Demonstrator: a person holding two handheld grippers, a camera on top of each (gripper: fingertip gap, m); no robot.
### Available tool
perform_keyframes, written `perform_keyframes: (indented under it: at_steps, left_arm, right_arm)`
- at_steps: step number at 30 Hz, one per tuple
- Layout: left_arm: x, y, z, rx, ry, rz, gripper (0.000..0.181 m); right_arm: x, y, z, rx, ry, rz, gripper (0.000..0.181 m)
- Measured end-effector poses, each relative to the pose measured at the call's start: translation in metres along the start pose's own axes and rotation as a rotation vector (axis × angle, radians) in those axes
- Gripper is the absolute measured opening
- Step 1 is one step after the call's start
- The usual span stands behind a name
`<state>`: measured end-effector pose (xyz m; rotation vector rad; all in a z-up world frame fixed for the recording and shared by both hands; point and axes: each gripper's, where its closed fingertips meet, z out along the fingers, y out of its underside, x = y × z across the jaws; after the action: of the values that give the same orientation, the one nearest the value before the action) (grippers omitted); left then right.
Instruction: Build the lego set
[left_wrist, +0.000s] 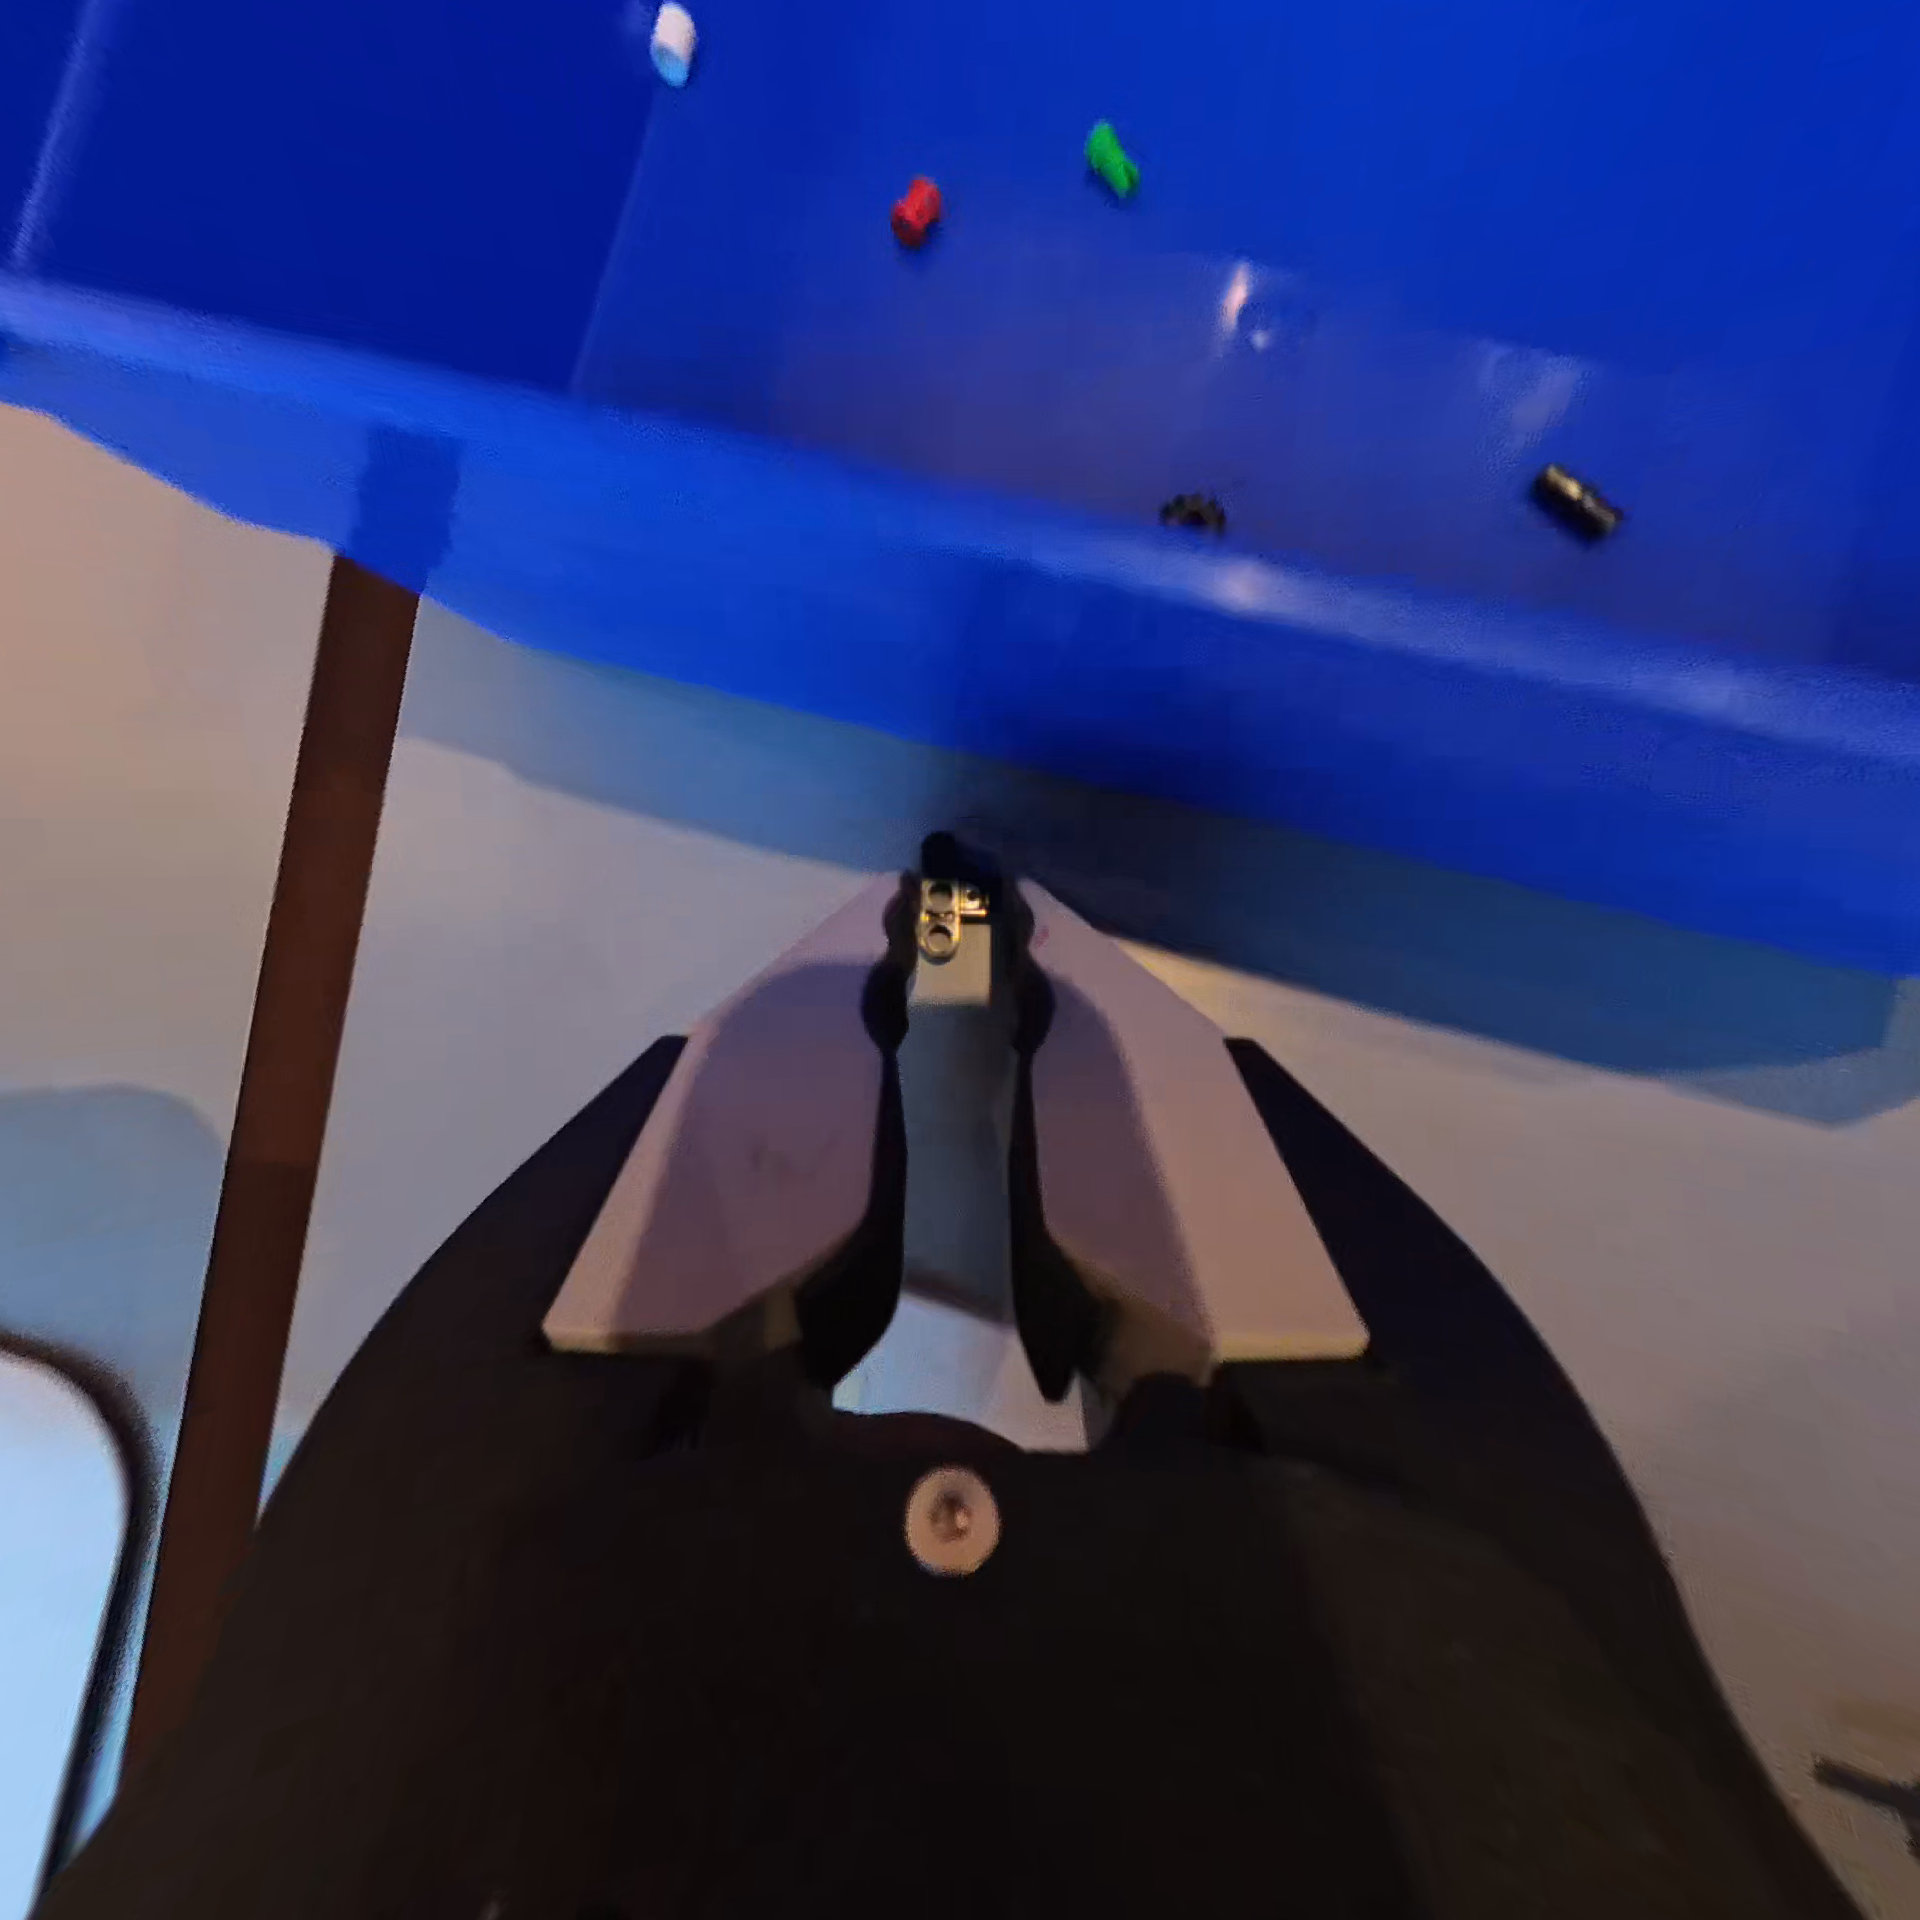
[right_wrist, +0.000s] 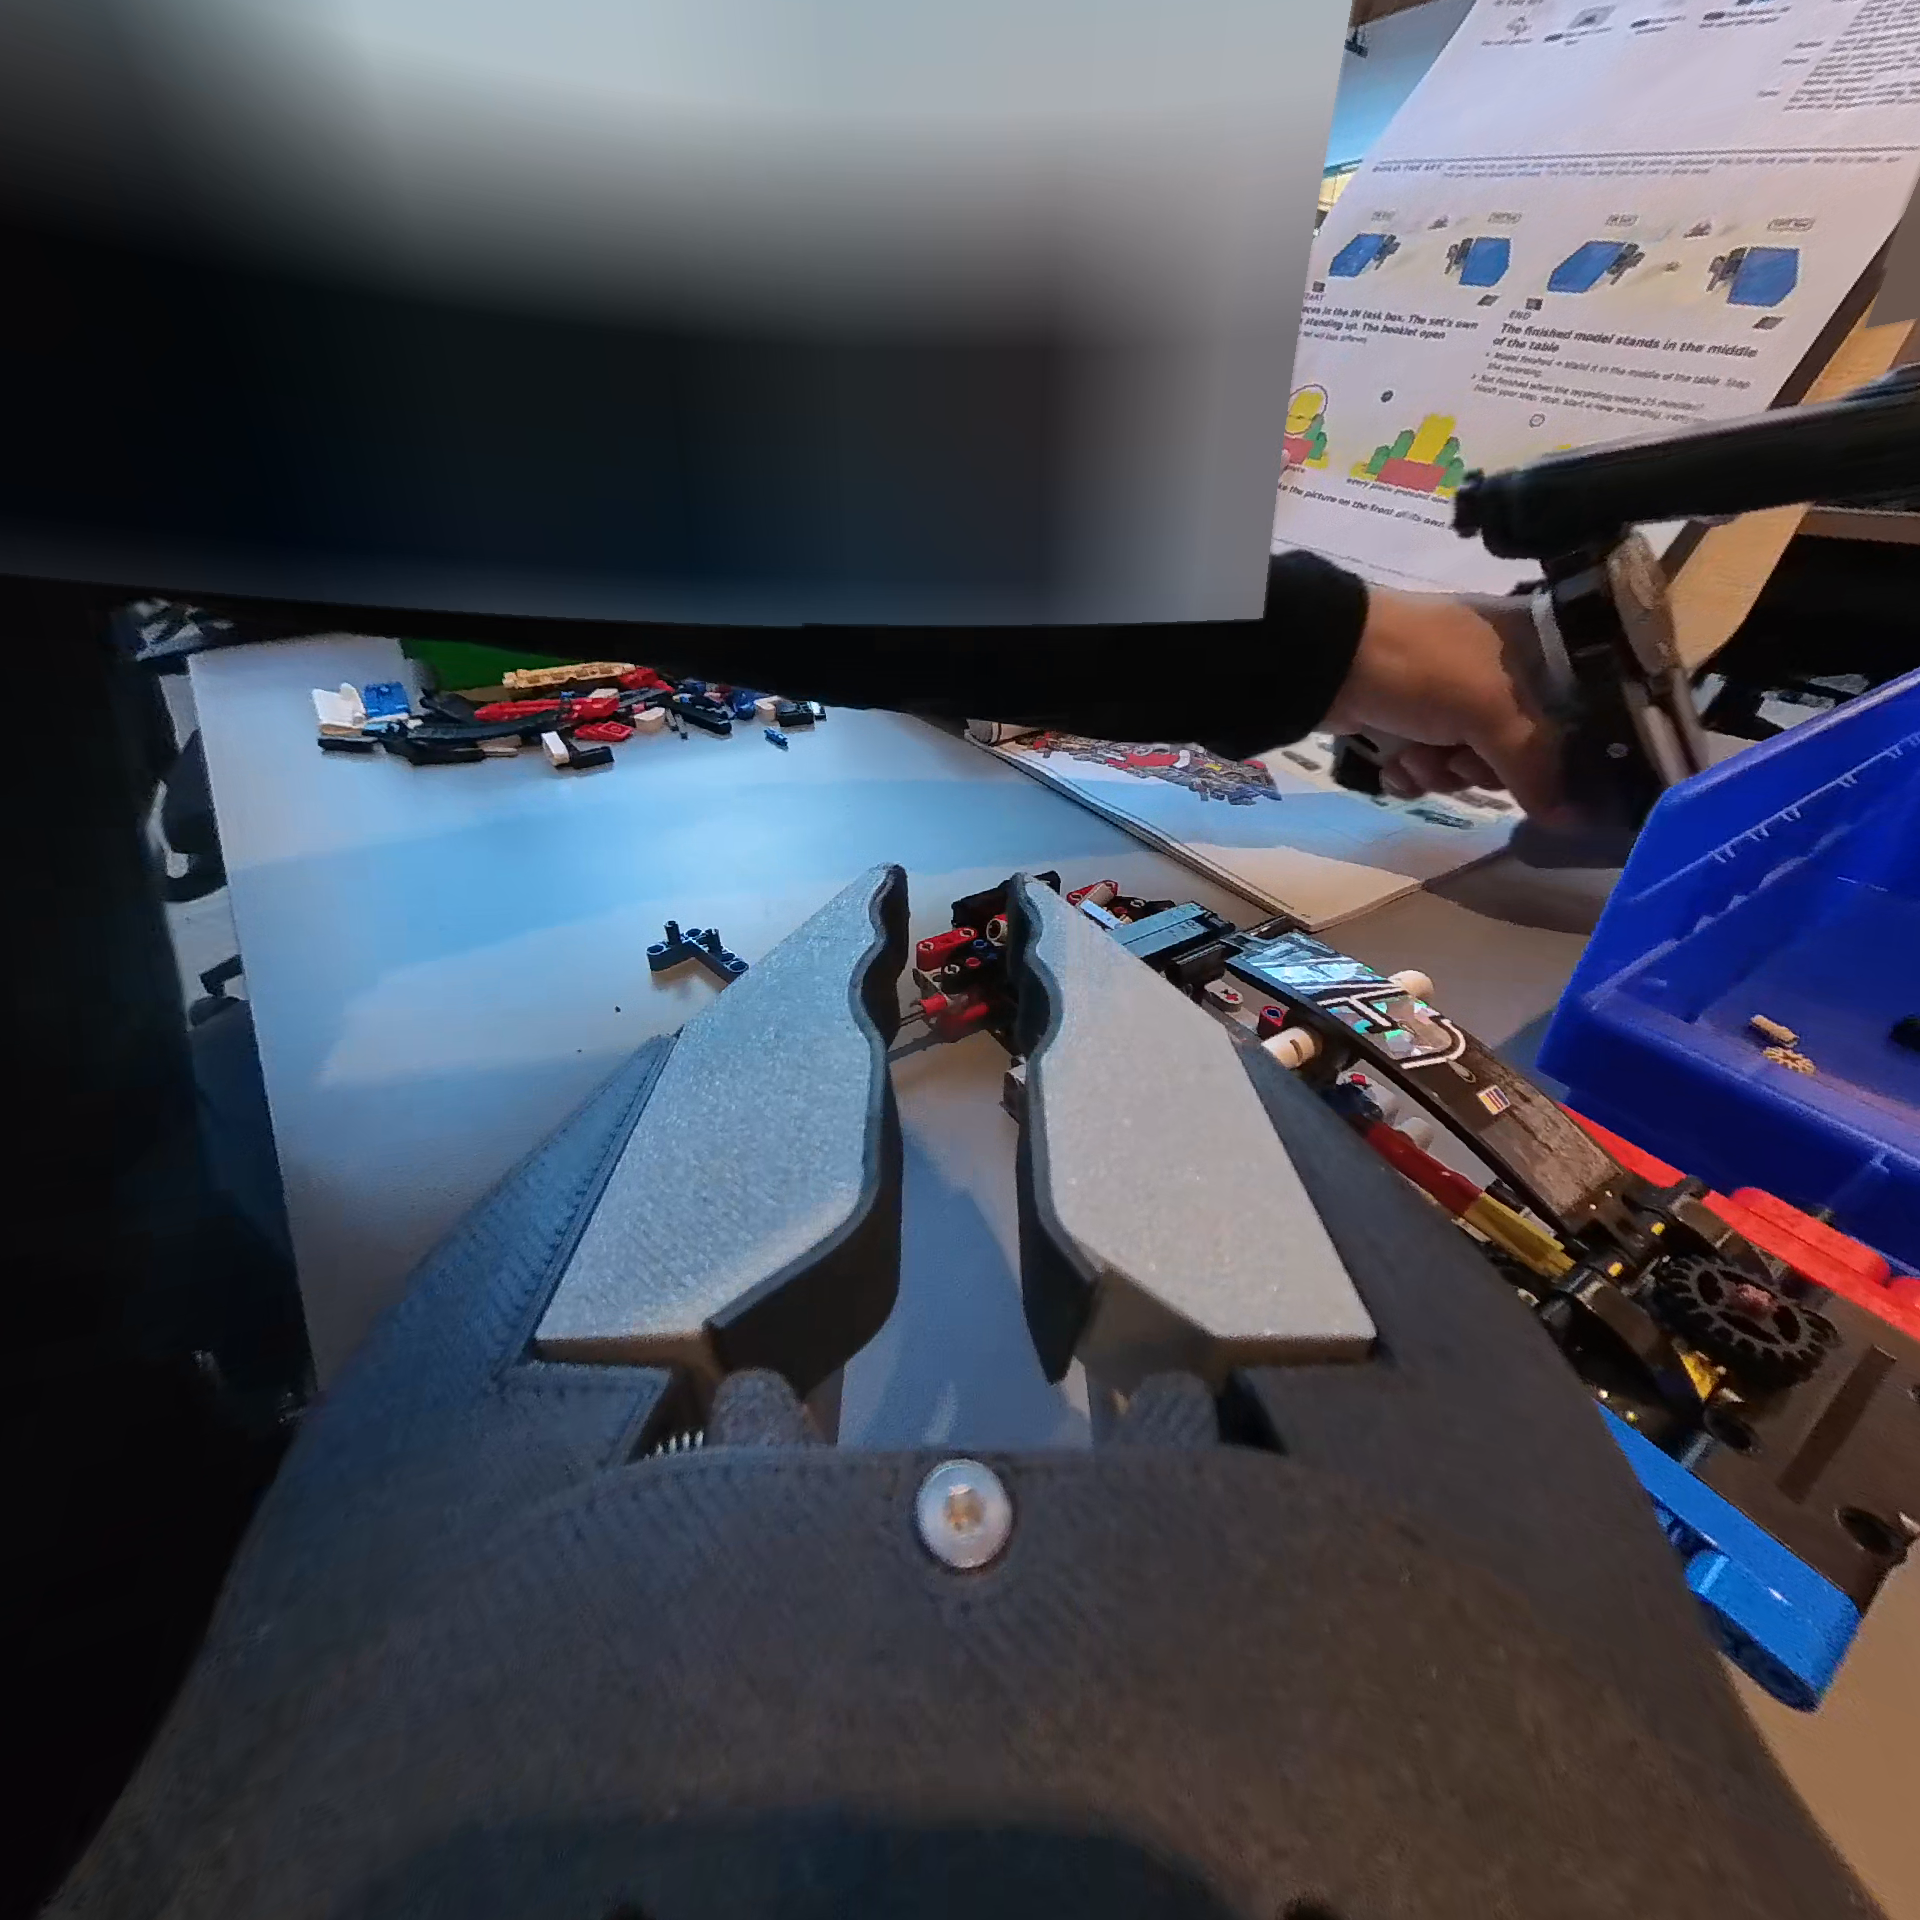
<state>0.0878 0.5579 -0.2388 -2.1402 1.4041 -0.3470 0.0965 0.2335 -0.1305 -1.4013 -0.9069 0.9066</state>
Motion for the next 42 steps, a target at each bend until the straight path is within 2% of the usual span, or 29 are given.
perform_keyframes:
  at_steps: [2, 4, 6, 8, 11, 13, 17, 19, 20, 24, 27, 31, 33, 36, 41, 42]
  left_arm:
    - [0.010, 0.011, -0.023, -0.008, -0.010, 0.013, 0.013]
    - [0.032, 0.019, -0.066, 0.026, -0.003, 0.018, 0.012]
    - [0.084, 0.024, -0.119, 0.080, 0.067, 0.018, 0.012]
    - [0.164, 0.044, -0.158, 0.081, 0.153, 0.083, 0.012]
    - [0.258, 0.092, -0.166, 0.025, 0.144, 0.135, 0.012]
    - [0.288, 0.117, -0.155, 0.008, 0.097, 0.082, 0.012]
    - [0.304, 0.130, -0.140, 0.047, 0.035, -0.094, 0.014]
    - [0.303, 0.140, -0.134, 0.015, -0.024, -0.129, 0.029]
    - [0.307, 0.141, -0.134, 0.031, -0.023, -0.164, 0.028]
    - [0.333, 0.142, -0.140, 0.062, 0.053, -0.235, 0.044]
    - [0.340, 0.151, -0.146, 0.055, 0.013, -0.227, 0.045]
    - [0.370, 0.147, -0.150, 0.114, 0.119, -0.226, 0.045]
    - [0.359, 0.149, -0.149, 0.127, 0.046, -0.210, 0.037]
    - [0.328, 0.146, -0.160, 0.166, -0.047, -0.255, 0.037]
    - [0.319, 0.151, -0.143, 0.084, -0.011, -0.232, 0.044]
    - [0.325, 0.148, -0.142, 0.098, 0.013, -0.218, 0.037]
  right_arm:
    - [0.001, 0.000, 0.000, -0.002, 0.008, -0.006, 0.015]
    - [0.001, 0.000, -0.001, -0.004, 0.018, -0.016, 0.015]
    - [0.001, -0.001, -0.002, 0.002, 0.026, -0.025, 0.015]
    - [0.000, -0.004, -0.004, 0.017, 0.022, -0.015, 0.015]
    - [-0.014, -0.001, -0.007, -0.007, -0.019, 0.026, 0.011]
    - [-0.030, 0.011, -0.006, -0.098, -0.064, 0.064, 0.015]
    - [-0.049, 0.036, -0.005, -0.291, -0.024, 0.030, 0.017]
    - [-0.055, 0.048, -0.006, -0.367, -0.011, 0.010, 0.015]
    - [-0.059, 0.054, -0.006, -0.403, -0.013, 0.009, 0.015]
    - [-0.069, 0.078, -0.002, -0.543, -0.025, 0.000, 0.012]
    - [-0.071, 0.087, 0.005, -0.612, -0.024, -0.006, 0.011]
    - [-0.063, 0.094, 0.021, -0.667, -0.023, -0.014, 0.010]
    - [-0.054, 0.097, 0.029, -0.701, -0.016, -0.035, 0.010]
    - [-0.054, 0.103, 0.034, -0.748, -0.052, -0.025, 0.010]
    - [-0.065, 0.100, 0.022, -0.771, -0.032, 0.006, 0.010]
    - [-0.067, 0.100, 0.022, -0.766, -0.034, 0.006, 0.010]
